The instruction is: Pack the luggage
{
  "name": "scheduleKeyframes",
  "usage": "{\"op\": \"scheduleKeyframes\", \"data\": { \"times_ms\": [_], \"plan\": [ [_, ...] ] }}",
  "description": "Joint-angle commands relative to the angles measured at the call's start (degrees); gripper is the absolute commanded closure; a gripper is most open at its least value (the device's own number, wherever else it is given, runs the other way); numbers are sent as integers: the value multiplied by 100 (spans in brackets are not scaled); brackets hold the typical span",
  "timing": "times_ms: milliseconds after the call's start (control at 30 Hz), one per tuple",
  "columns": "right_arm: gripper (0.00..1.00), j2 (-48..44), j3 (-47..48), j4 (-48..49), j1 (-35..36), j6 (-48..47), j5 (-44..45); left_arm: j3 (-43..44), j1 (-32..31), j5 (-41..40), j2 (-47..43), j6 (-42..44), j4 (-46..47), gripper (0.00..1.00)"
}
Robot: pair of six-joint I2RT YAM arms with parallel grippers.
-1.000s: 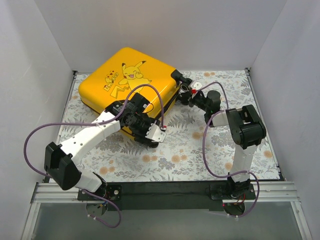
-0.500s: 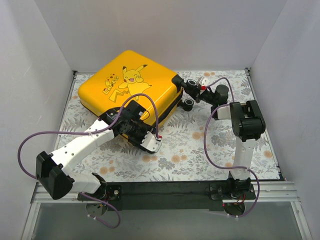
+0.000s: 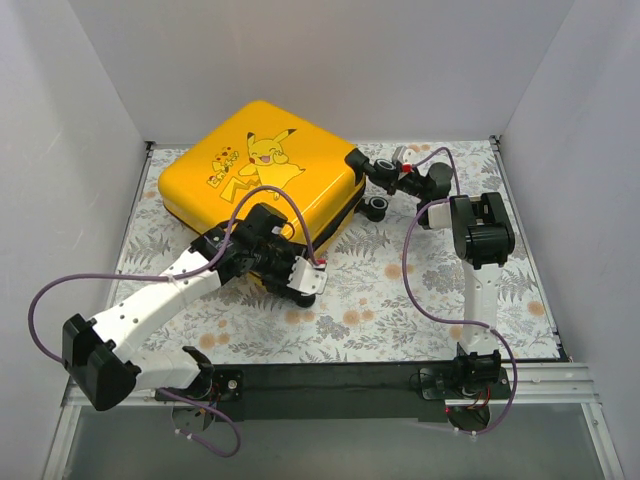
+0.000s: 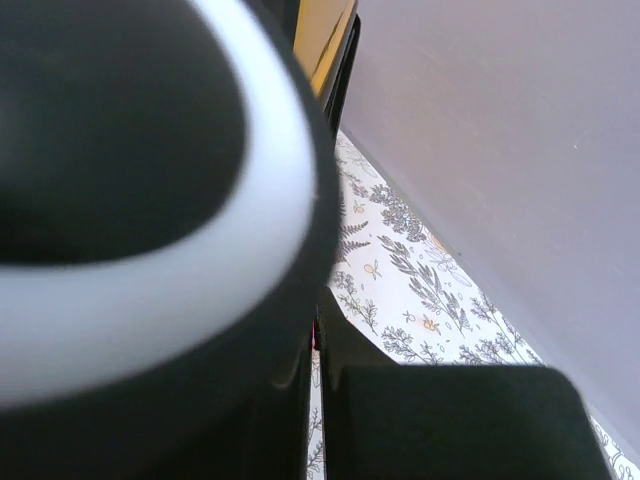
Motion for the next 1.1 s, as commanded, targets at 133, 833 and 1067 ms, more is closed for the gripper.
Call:
{"op": "scheduleKeyframes", "data": {
  "times_ms": [133, 833, 1067],
  "plan": [
    [99, -459, -256, 916, -8, -303, 558, -208, -131, -45, -1426, -4138, 2627, 30],
    [99, 210, 219, 1733, 255, 170, 137, 819, 6258, -2369, 1014, -8676, 2524, 38],
    [99, -19, -247, 2383, 458, 320, -356, 2012, 6241, -904, 2892, -8782, 2490, 41]
  ]
}}
